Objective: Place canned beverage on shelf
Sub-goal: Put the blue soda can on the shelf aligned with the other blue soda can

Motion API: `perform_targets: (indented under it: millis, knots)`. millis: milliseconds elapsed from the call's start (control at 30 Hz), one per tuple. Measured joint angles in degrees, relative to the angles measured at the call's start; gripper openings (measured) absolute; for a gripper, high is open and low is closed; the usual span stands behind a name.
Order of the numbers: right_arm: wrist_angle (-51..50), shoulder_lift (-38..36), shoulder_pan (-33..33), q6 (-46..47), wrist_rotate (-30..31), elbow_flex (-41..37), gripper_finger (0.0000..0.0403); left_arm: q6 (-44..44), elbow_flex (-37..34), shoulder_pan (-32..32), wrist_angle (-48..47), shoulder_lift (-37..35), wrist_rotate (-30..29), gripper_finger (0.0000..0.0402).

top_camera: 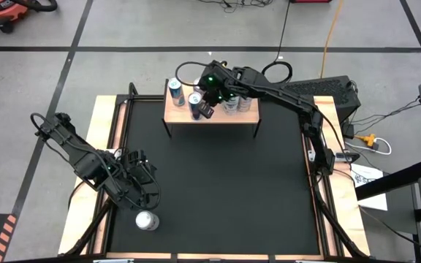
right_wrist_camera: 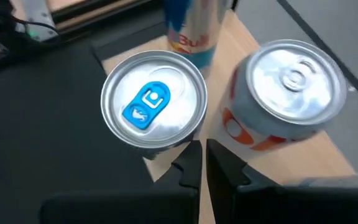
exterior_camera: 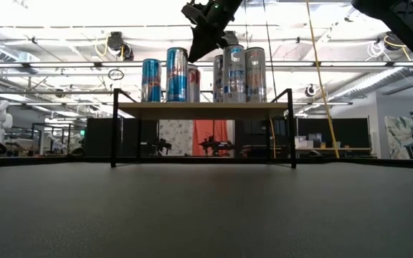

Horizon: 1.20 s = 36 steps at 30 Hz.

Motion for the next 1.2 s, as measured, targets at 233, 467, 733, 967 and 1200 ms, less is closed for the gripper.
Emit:
perform_targets:
  millis: [233,467,733,967,1200]
  knots:
    - [3.1,0.0,0.2,0.9,-2.0,0.0,0.0004,0.0,0.0,0.0,0.0,0.0,0.0,0.0393]
    - [5.2,1.8,0.2,1.5,-3.2,0.0,0.0004,0.0,0.0,0.0,0.0,0.0,0.0,0.0393]
    - [5.9,3.2,0.2,1.9,-3.5,0.0,0.0004,0.0,0.0,0.0,-0.2,0.0,0.0,0.0393]
    - [2.9,2.4,0.4,4.1,-3.8,0.0,0.0004,0.0,0.0,0.0,-0.2,0.0,0.0,0.0393]
    - [3.6,2.7,1.3,4.2,-6.4,0.0,0.0004,0.0,0.0,0.0,-0.2,0.0,0.0,0.0393]
